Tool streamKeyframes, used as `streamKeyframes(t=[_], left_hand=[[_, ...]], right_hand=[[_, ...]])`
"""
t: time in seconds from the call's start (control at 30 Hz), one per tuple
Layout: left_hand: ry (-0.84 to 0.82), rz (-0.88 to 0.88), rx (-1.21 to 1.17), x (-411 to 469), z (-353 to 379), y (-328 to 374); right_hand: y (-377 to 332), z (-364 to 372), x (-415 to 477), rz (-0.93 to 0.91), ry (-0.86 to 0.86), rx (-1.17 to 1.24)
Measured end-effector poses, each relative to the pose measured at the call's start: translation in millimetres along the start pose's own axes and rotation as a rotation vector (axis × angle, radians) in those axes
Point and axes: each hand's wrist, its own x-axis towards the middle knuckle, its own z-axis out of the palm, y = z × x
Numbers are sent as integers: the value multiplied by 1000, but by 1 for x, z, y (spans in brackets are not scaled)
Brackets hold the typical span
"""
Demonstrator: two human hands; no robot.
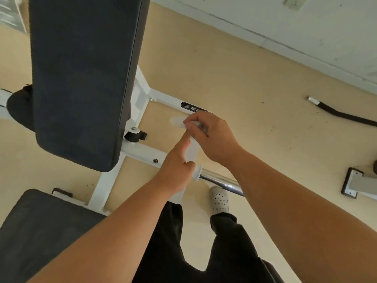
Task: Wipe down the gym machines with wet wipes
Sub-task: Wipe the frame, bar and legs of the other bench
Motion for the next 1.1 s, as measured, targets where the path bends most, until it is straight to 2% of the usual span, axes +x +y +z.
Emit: streamKeyframes(t=[0.13,0.27,0.4,0.5,0.57,0.7,0.8,0.93,1.1], left_hand=[[185,13,-76,3,25,-7],[358,89,-143,8,55,-15],[423,206,-168,22,67,-36],[420,268,-170,31,63,-40],[414,295,-162,35,62,-40],[384,268,-112,26,60,-37],[320,258,-95,23,55,-40],[282,230,-103,23,52,-41],[295,258,-118,23,55,-42]], right_hand=[[28,-2,-13,-223,-49,-17],[42,11,-21,-297,47,18],[37,21,0,-315,102,89],[36,24,12,-302,130,200],[39,25,10,-353,155,179],[60,28,-10,-525,291,-87],[66,29,-12,-633,274,-219],[47,26,13,-533,195,-163],[46,26,-3,-425,230,-25]])
